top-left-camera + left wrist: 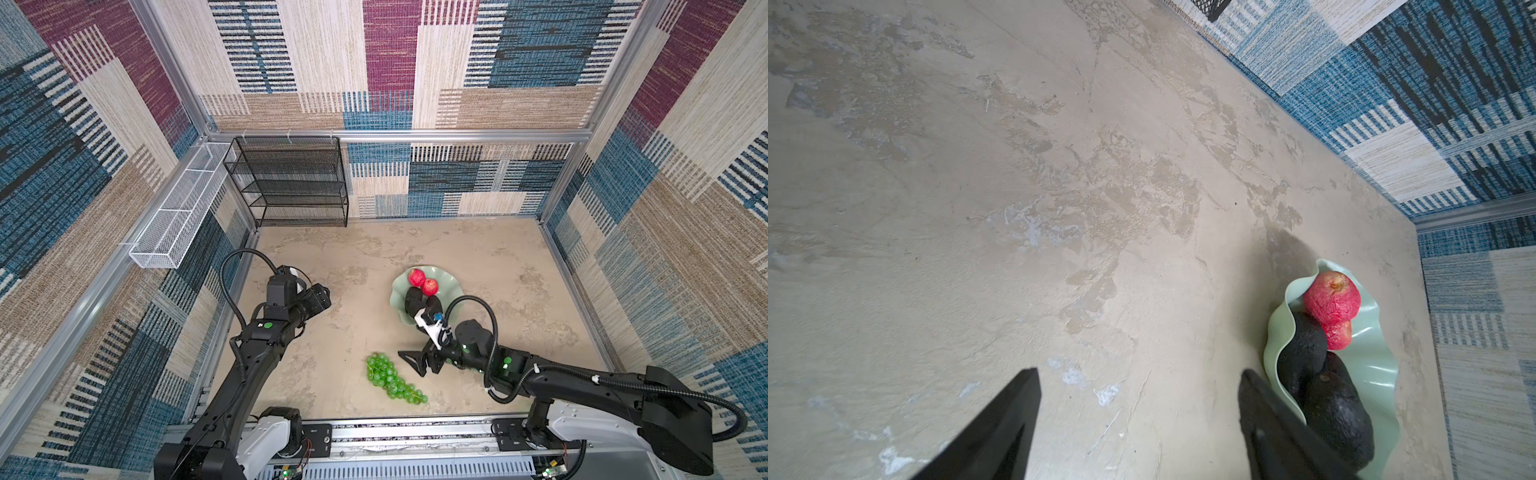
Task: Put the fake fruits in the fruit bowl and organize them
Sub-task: 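Move the right gripper to the green grapes and grasp them, then carry the grapes with the right gripper into the bowl and release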
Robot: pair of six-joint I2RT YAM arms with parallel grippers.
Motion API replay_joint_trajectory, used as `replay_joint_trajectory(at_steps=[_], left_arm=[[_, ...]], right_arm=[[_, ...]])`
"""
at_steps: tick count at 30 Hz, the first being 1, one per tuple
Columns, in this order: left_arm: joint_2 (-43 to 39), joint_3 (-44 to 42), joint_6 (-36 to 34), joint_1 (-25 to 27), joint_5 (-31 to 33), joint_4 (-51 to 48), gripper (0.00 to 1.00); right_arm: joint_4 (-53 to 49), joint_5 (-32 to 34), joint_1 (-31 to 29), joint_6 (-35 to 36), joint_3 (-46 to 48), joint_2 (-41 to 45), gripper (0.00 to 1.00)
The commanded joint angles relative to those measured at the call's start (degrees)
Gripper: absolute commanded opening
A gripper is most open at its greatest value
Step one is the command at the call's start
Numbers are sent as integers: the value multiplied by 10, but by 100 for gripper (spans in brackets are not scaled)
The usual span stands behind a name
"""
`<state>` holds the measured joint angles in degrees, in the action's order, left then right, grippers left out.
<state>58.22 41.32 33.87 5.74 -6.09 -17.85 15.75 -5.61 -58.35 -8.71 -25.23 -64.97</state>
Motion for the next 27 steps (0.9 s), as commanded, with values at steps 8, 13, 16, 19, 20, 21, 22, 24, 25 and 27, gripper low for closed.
replay_joint_trajectory(at_steps=[8,13,16,19,20,21,22,24,25,27], left_arm=[[-7,-1,-1,-3,4,-7,78],[-7,2,-4,-3,4,-10,78],[-9,5,-6,-4,3,-14,78],[-11,4,-7,-4,5,-15,78],[-12,3,-8,-4,5,-16,78],[-12,2,-8,-4,6,-14,78],[-11,2,-7,-4,5,-15,78],[-12,3,-7,-5,3,-15,78],[-12,4,-8,-4,3,-16,78],[-14,5,-10,-5,4,-18,78]], right_arm=[[95,46,-79,-26,1,-96,97],[138,46,-98,-36,-12,-167,96],[169,35,-101,-46,-13,-203,95],[178,34,-101,-45,-22,-232,95],[175,39,-101,-44,-27,-242,94],[172,43,-101,-40,-33,-251,93],[171,44,-101,-37,-38,-258,93],[161,47,-101,-31,-53,-278,91],[156,43,-101,-25,-60,-286,90],[146,36,-101,-19,-73,-303,86]])
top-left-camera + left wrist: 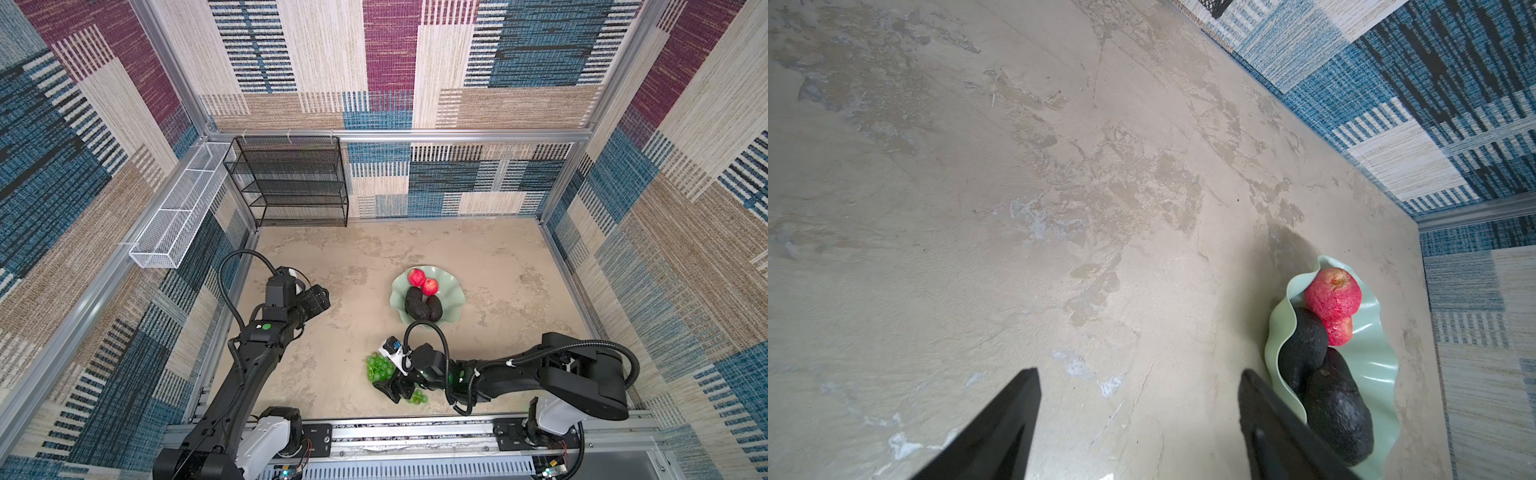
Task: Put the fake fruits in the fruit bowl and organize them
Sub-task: 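Carry the grapes with the right gripper into the bowl and release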
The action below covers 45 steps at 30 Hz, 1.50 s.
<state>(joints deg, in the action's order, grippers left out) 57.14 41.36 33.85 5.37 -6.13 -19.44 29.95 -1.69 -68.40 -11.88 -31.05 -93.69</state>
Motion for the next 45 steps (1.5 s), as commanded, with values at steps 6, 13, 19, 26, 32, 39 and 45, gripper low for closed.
replay_joint_trajectory(at_steps=[6,13,19,26,32,39,45], left_arm=[[-9,3,-13,-3,9,-7,78],[-9,3,-13,-4,8,-6,78],[-8,3,-14,-5,7,-5,78],[-5,5,-14,-7,5,-4,78],[-1,5,-12,-7,2,-2,78],[-1,4,-10,-8,0,-1,78],[-2,4,-10,-8,-1,-1,78]], right_arm=[[-27,-14,-1,17,-49,-54,77],[-53,-10,1,15,-72,-77,52],[-44,-6,18,-6,-53,-48,38],[-26,-14,57,-42,-33,25,34],[-78,-1,96,-42,-50,126,33],[-192,14,164,-17,-108,232,32],[-294,22,227,4,-184,274,32]])
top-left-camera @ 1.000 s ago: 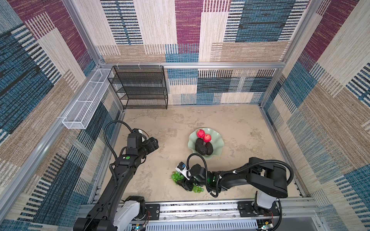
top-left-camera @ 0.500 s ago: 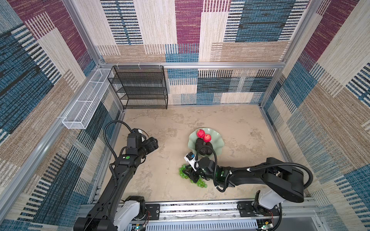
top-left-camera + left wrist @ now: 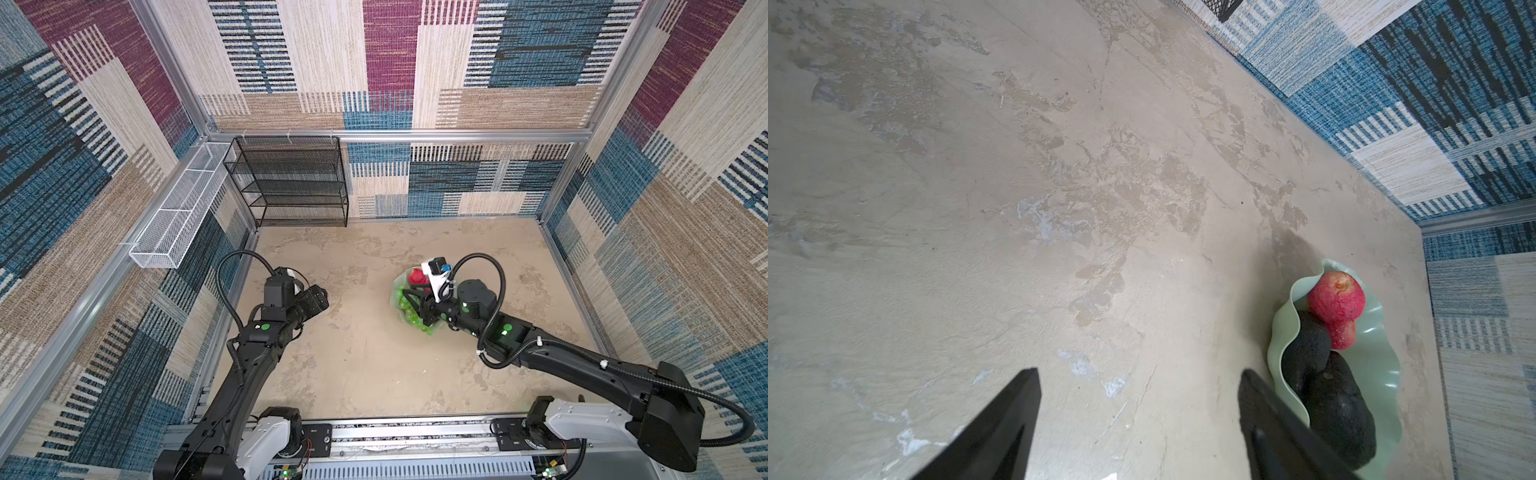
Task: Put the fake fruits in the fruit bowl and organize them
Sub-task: 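Carry the grapes with the right gripper into the bowl and release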
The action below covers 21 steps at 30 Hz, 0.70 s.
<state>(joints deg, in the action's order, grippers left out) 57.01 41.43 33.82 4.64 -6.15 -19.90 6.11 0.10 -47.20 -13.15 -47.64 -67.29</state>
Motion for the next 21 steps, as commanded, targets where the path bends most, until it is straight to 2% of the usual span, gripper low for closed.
replay_joint_trajectory(at_steps=[1,9,16,21], left_arm=[[-2,4,-10,-1,-1,3,78],[-4,4,-10,-1,-1,3,78],[-4,5,-11,-2,4,4,78],[-5,6,-11,-4,4,3,78]], right_arm=[[-63,3,27,20,-23,12,32],[-24,-35,115,37,-7,-18,32],[59,-64,156,44,10,-133,32],[98,-76,169,42,4,-203,36]])
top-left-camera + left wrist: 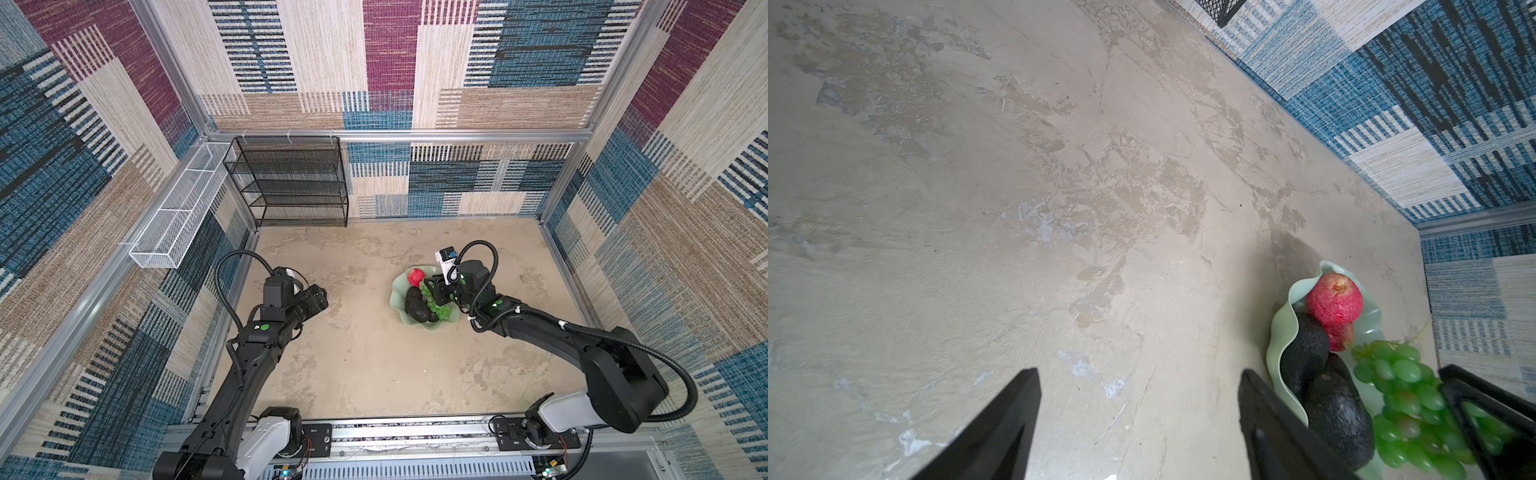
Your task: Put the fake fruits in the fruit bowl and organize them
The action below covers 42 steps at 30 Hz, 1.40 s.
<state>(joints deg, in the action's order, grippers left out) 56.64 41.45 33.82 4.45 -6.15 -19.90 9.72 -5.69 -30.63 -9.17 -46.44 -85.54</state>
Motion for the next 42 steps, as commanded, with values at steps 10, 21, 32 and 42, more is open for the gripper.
replay_joint_trajectory(at_steps=[10,21,32,42], left_arm=[[-10,0,-38,-4,-10,62,79],[-66,-129,-152,-4,198,301,100],[60,-265,-297,-3,281,590,99],[254,-261,-335,-3,244,778,99]], right_arm=[[83,-18,13,1,-3,0,99],[139,90,82,-13,113,176,100],[334,281,169,76,321,262,100],[575,235,237,108,356,72,100]])
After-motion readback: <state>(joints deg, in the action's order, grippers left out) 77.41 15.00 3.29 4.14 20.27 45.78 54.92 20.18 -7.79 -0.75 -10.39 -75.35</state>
